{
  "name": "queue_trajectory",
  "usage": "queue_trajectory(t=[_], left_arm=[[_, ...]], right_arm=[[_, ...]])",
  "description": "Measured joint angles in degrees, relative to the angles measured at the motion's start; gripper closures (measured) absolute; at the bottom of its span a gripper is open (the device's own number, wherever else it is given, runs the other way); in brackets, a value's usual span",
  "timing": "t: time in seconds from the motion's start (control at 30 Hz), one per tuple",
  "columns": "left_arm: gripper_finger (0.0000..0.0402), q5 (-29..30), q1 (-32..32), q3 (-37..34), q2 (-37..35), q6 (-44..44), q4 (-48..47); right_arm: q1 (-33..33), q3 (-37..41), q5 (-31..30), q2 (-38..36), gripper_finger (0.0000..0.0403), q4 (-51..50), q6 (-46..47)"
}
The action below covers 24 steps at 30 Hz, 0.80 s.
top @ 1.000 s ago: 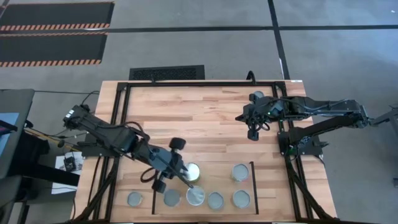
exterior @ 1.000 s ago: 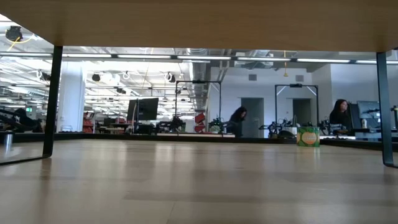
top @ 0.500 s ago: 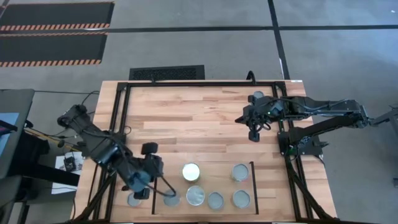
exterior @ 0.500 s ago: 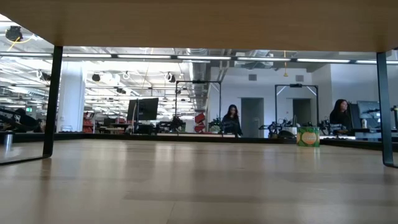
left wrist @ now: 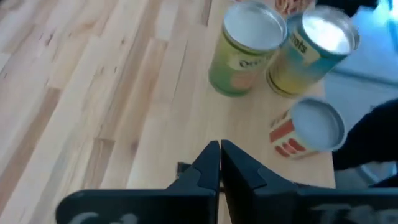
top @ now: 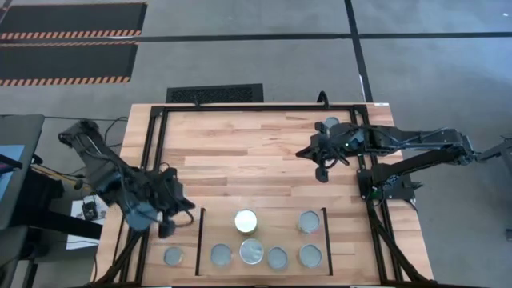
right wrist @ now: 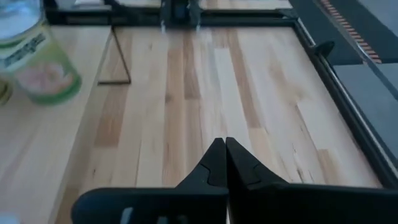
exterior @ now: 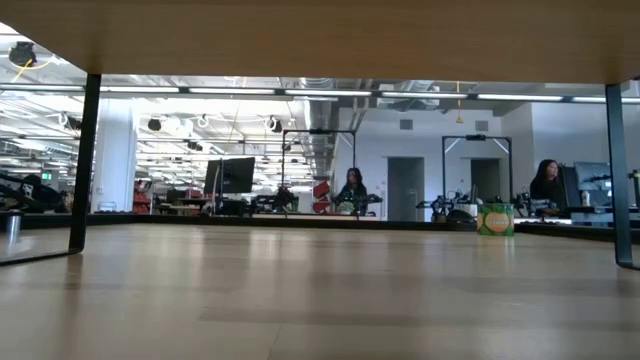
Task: Pick and place cans onto a shelf
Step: Put the canned peaches on the shelf
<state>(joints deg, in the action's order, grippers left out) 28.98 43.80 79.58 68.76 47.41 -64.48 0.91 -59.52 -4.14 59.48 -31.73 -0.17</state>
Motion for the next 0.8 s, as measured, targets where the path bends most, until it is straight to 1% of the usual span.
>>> queue_trajectory(t=[0.2,0.27,0.3,0.37,0.4,0.47,0.53,0.6,0.67,0.73,0.8], left_arm=[[0.0401,0.2,-7.4,-13.0,-9.7,-8.3,12.3],[0.0401,0.0,-10.5,-17.3,-12.3,-11.8,16.7],[0.0401,-0.1,-12.1,-19.5,-13.5,-13.5,19.2],[0.0402,-1.4,-15.3,-23.7,-15.8,-16.5,24.7],[0.0402,-3.0,-16.9,-25.7,-17.0,-17.5,27.4],[0.0401,-6.4,-19.7,-29.9,-19.1,-18.6,32.3],[0.0401,-9.3,-22.1,-33.6,-21.0,-19.7,36.6],[0.0401,-11.2,-24.3,-36.8,-22.9,-20.4,40.7],[0.0401,-12.3,-26.3,-39.5,-24.6,-20.9,42.6],[0.0401,-12.8,-28.1,-41.3,-25.7,-21.5,44.4],[0.0401,-12.7,-29.8,-42.0,-26.7,-21.9,44.5]], right_arm=[[0.9,9.3,0.1,0.1,0.0400,15.3,6.7],[1.2,12.0,-0.2,0.0,0.0399,18.5,9.2],[1.6,12.8,-0.8,-0.4,0.0399,18.4,10.4],[2.4,13.3,-5.0,-1.3,0.0399,16.9,13.6],[3.1,13.3,-7.5,-1.9,0.0399,14.6,15.2],[5.2,13.3,-12.7,-3.1,0.0391,7.3,18.8],[8.3,13.3,-16.0,-3.5,0.0378,0.7,22.9],[12.7,13.3,-16.8,-3.6,0.0357,-5.6,26.0],[17.4,13.3,-16.8,-3.0,0.0334,-10.3,27.1],[21.9,13.3,-16.6,-1.4,0.0309,-12.3,27.1],[26.3,13.4,-15.1,0.5,0.0280,-11.9,25.8]])
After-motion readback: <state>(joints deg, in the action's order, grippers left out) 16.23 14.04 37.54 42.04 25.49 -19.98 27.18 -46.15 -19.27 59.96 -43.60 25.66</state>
